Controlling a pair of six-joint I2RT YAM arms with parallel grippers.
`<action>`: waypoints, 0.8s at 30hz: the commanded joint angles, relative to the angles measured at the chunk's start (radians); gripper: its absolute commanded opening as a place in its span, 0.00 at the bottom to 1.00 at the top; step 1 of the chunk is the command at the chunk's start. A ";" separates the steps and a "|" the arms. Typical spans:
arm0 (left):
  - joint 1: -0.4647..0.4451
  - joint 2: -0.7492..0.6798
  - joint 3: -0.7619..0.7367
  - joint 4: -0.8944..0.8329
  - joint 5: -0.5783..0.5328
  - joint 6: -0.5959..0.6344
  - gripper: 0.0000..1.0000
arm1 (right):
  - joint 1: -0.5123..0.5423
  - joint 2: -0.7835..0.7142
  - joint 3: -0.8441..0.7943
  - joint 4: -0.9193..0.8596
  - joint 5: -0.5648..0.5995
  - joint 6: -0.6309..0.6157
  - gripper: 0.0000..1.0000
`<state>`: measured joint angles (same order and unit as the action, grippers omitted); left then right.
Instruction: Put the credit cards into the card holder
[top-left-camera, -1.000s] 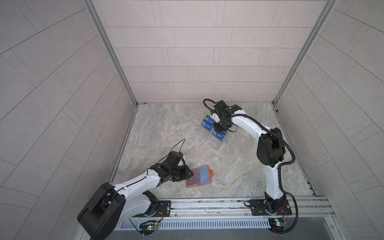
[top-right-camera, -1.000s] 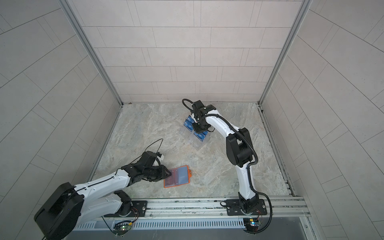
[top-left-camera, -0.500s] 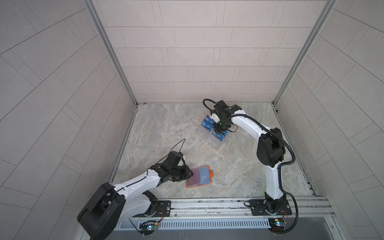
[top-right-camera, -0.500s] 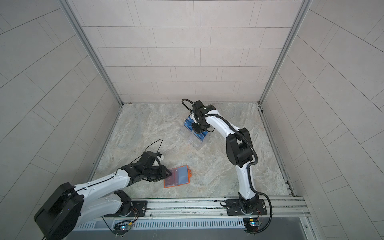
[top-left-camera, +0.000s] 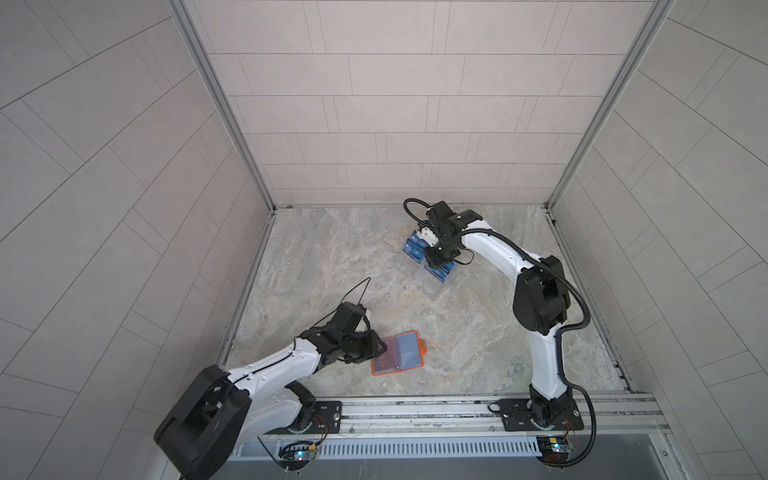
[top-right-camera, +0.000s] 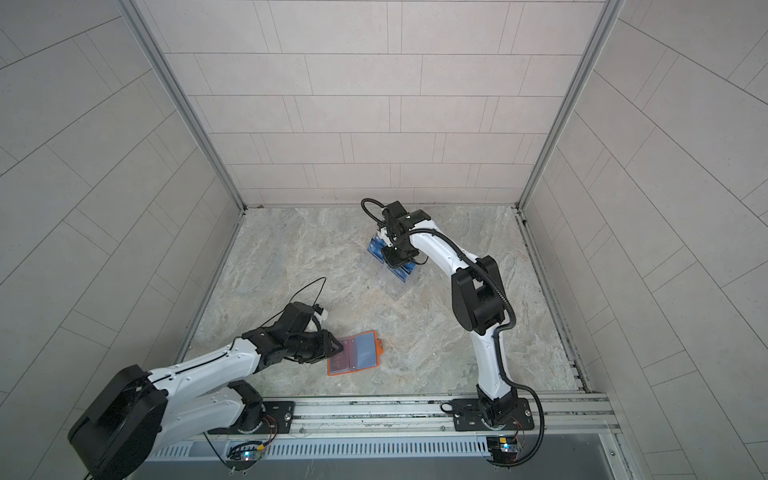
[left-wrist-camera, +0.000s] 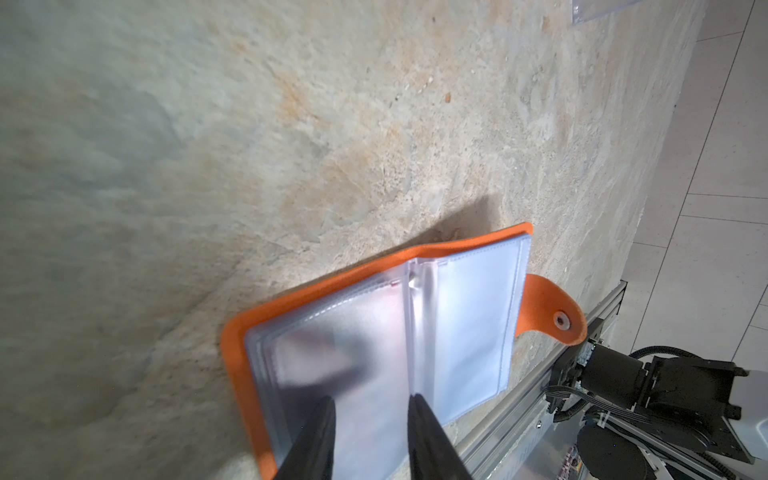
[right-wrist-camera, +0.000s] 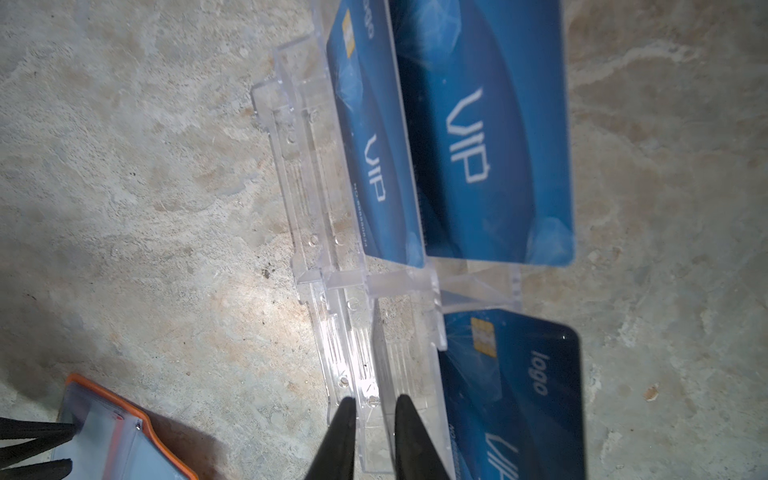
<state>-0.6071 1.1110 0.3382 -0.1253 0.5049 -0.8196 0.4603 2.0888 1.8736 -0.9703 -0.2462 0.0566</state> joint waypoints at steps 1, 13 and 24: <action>0.003 0.004 0.002 -0.062 -0.026 0.014 0.35 | 0.008 0.008 -0.005 -0.021 0.015 -0.027 0.17; 0.002 0.004 0.003 -0.065 -0.026 0.016 0.35 | 0.013 0.019 0.006 -0.031 0.044 -0.048 0.12; 0.003 0.005 0.006 -0.073 -0.031 0.016 0.36 | 0.006 0.011 0.038 -0.039 0.038 -0.109 0.05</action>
<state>-0.6071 1.1110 0.3389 -0.1261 0.5045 -0.8181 0.4664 2.0888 1.8767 -0.9760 -0.2047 -0.0097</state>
